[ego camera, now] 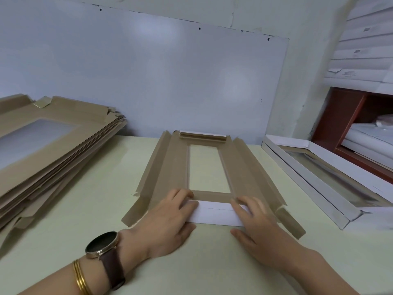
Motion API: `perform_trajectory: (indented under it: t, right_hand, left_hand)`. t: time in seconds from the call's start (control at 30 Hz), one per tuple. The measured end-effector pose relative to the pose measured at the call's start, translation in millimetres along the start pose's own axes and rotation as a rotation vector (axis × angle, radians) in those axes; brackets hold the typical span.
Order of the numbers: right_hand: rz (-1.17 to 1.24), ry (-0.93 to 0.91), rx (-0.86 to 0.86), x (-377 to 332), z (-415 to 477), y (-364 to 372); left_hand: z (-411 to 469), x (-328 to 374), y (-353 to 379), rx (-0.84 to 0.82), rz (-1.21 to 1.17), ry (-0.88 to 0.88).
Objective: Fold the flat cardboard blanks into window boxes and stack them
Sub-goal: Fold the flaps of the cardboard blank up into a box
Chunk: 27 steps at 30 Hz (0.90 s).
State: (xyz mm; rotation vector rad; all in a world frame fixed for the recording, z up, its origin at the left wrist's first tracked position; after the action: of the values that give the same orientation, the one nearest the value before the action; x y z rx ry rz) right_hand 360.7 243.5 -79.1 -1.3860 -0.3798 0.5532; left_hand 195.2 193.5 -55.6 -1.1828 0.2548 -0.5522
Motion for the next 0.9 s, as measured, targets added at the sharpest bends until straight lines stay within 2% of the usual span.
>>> perform_trajectory:
  t: [0.2, 0.4, 0.57, 0.67, 0.8, 0.9]
  right_hand:
    - [-0.064, -0.017, 0.017, -7.1, 1.2, -8.2]
    - [-0.233, 0.043, -0.126, -6.5, 17.3, -10.5]
    - [-0.060, 0.102, -0.176, -4.8, 36.4, -22.3]
    - [-0.020, 0.144, -0.182, -0.1, 44.6, -22.0]
    - [0.017, 0.119, -0.186, 0.0, 53.4, -12.1]
    - [0.036, 0.111, -0.170, -1.2, 58.0, -5.2]
  left_hand:
    - [1.8, -17.0, 13.6, -0.121, 0.064, -0.093]
    - [8.1, -21.9, 11.2, -0.142, 0.022, -0.123]
    - [18.8, -31.2, 2.9, -0.116, -0.040, -0.251]
    - [26.4, -33.9, 3.5, -0.144, 0.005, -0.292]
    - [38.2, -24.7, 8.1, -0.189, 0.210, -0.219]
    - [45.6, -17.7, 20.1, -0.183, 0.210, -0.182]
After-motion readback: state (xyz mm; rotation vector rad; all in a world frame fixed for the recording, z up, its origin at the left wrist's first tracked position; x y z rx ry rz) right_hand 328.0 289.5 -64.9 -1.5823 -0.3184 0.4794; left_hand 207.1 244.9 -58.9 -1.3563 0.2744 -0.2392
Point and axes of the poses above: each hand's wrist, its own z-axis towards the middle knuckle, its own y-axis out of the palm, x = y × z, the point moved 9 cm from there along z, towards the middle knuckle, and after that the axes turned 7 degrees about y, right-handed, at the moved point
